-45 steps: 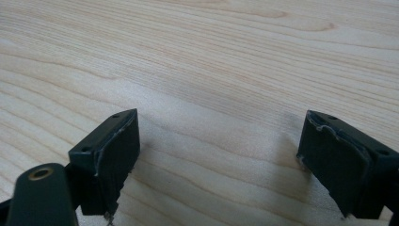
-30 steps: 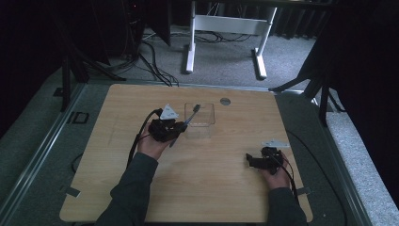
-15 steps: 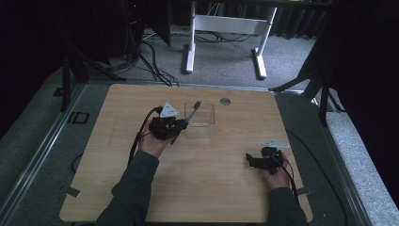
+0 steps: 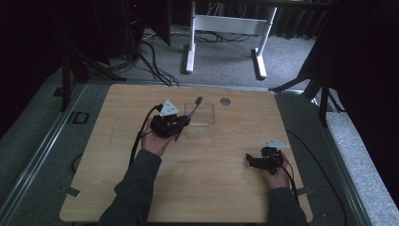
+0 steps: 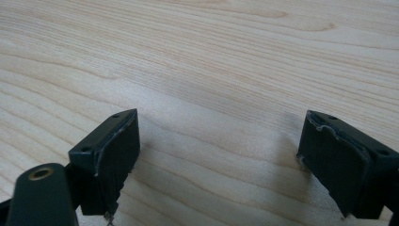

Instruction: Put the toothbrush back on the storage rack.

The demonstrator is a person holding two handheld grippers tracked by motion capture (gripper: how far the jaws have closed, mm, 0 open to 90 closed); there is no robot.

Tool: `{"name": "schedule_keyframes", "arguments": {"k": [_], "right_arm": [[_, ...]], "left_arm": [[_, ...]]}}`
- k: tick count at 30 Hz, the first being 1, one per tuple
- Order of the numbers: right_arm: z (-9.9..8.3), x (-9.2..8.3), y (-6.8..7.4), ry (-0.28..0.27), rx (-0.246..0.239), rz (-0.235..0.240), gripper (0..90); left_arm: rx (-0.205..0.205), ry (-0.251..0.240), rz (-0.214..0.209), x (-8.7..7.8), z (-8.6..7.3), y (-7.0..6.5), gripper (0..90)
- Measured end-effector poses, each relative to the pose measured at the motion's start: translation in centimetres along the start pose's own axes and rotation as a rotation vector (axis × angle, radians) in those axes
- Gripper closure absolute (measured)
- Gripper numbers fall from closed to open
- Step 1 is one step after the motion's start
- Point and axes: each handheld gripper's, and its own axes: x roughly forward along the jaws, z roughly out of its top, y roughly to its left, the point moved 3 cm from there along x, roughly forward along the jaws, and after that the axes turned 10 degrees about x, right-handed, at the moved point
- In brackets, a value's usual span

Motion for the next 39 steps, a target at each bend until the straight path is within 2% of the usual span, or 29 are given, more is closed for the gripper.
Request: {"name": "schedule_keyframes", "arguments": {"k": [5,13,24,25,30,39], "right_arm": [[0.0,0.0,0.0,0.0,-0.001,0.0,12.7],[0.0,0.0,0.0,0.0,-0.001,0.0,12.7],[0.0,0.0,0.0,0.0,-0.001,0.0,12.7],[0.0,0.0,0.0,-0.001,-0.001,0.0,12.7],[0.0,0.0,0.0,0.0,-0.001,0.0,12.7],[0.0,0.0,0.0,0.0,-0.001,0.001,12.7]], "left_arm": [[-0.001,-0.037,0.015,0.0,0.1,0.1,78.6],[-0.03,-0.093,0.056,-0.1,0.3,0.4,78.6],[-0.051,-0.133,0.079,0.2,0.3,0.6,78.6],[-0.055,-0.152,0.094,0.2,0.5,0.7,78.6],[-0.076,-0.198,0.109,0.3,0.8,1.0,78.6],[-0.075,-0.222,0.155,1.5,0.8,1.0,78.6]]}}
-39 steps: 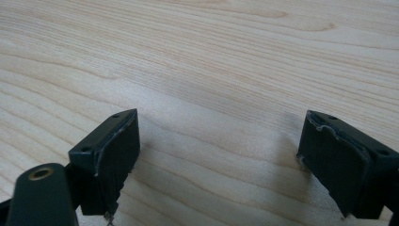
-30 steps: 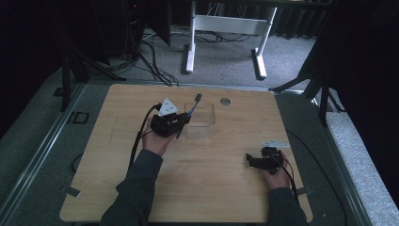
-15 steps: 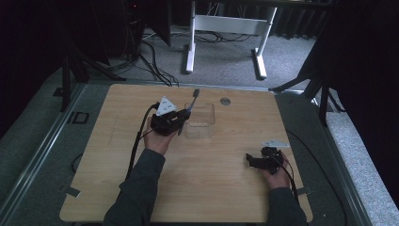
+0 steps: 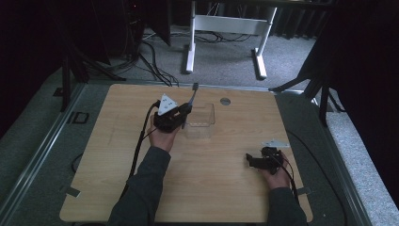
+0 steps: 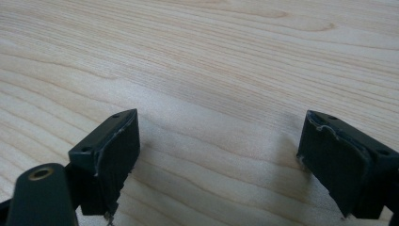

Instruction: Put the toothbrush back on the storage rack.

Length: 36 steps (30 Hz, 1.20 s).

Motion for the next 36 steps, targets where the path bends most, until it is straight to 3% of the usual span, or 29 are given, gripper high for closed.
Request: {"name": "schedule_keyframes", "arguments": {"k": [7,12,20,29,36], "right_arm": [[0.0,0.0,0.0,0.0,0.003,0.001,12.7],[0.0,0.0,0.0,0.0,-0.001,0.001,12.7],[0.0,0.0,0.0,-0.001,0.0,0.001,12.7],[0.0,0.0,0.0,0.0,0.001,0.001,12.7],[0.0,0.0,0.0,-0.001,-0.001,0.0,12.7]], "left_arm": [[0.002,-0.003,0.024,0.7,-0.3,0.0,78.5],[0.028,-0.004,0.056,0.9,-0.4,0.0,78.5],[0.01,-0.063,0.067,0.7,0.3,0.0,78.5],[-0.002,-0.08,0.043,1.2,1.0,0.0,78.5],[-0.036,-0.099,0.009,1.8,0.8,0.1,78.5]]}}
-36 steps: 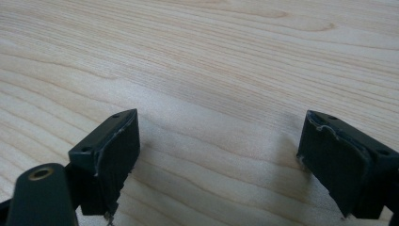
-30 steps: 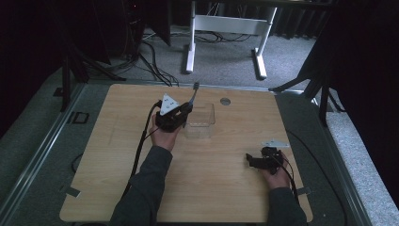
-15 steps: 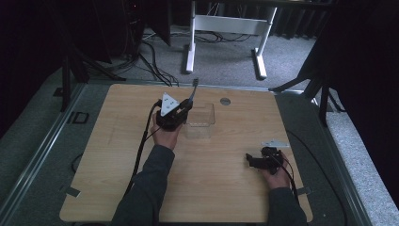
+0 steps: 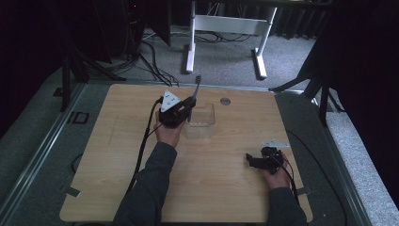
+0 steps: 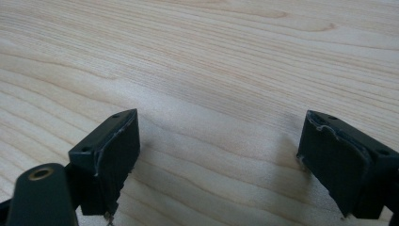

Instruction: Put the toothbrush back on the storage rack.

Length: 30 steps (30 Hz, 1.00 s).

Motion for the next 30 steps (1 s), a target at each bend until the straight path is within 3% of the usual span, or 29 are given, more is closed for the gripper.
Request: {"name": "schedule_keyframes", "arguments": {"k": [7,12,30], "right_arm": [[0.0,0.0,0.0,0.0,0.002,0.0,12.7],[0.0,0.0,0.0,0.002,0.003,0.001,12.7],[0.0,0.0,0.0,0.003,0.0,0.001,12.7]], "left_arm": [[0.004,-0.043,-0.013,0.4,0.0,-0.2,78.4],[0.029,-0.025,-0.003,1.0,-0.4,-0.3,78.4],[0.021,0.053,-0.012,2.6,-2.5,0.5,78.1]]}}
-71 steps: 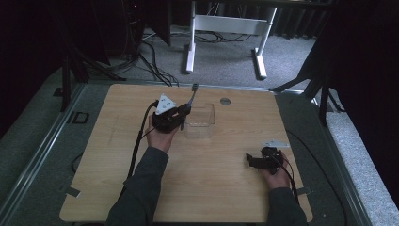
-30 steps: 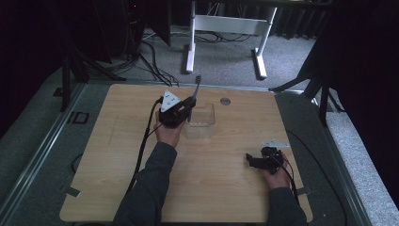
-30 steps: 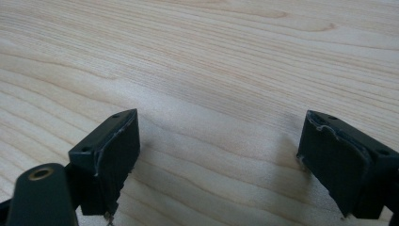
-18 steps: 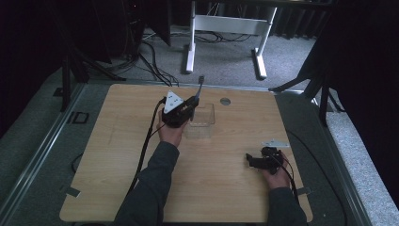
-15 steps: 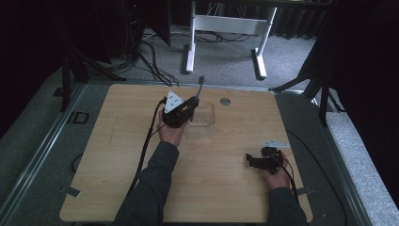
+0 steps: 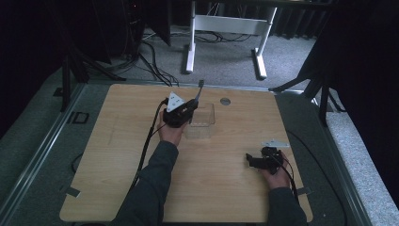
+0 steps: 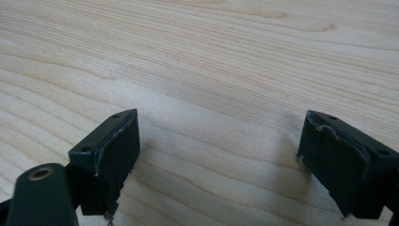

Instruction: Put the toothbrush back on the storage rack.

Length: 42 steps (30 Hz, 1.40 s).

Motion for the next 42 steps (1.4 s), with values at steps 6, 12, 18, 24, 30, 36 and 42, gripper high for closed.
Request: {"name": "schedule_keyframes", "arguments": {"k": [6,12,18,24,30,36,42], "right_arm": [[0.0,0.0,0.0,-0.001,0.0,0.0,12.7],[0.0,0.0,0.0,-0.001,0.002,0.0,12.7],[0.0,0.0,0.0,-0.001,0.001,0.001,12.7],[0.0,0.0,0.0,0.0,0.001,0.001,12.7],[0.0,0.0,0.0,0.0,0.002,0.001,12.7],[0.0,0.0,0.0,0.0,0.002,0.001,12.7],[0.0,0.0,0.0,0.0,0.0,0.001,12.7]], "left_arm": [[0.009,0.03,-0.004,0.2,-0.5,0.2,78.1],[0.013,0.053,-0.014,0.4,-0.9,0.2,78.1],[0.007,0.078,-0.03,0.6,-1.3,0.0,78.0],[0.019,0.116,-0.04,1.0,-1.8,-0.4,78.0],[0.029,0.143,-0.047,1.0,-2.0,-0.6,78.1],[0.058,0.183,-0.044,1.0,-2.2,-0.9,78.3],[0.084,0.221,-0.046,1.1,-2.4,-1.1,78.2]]}}
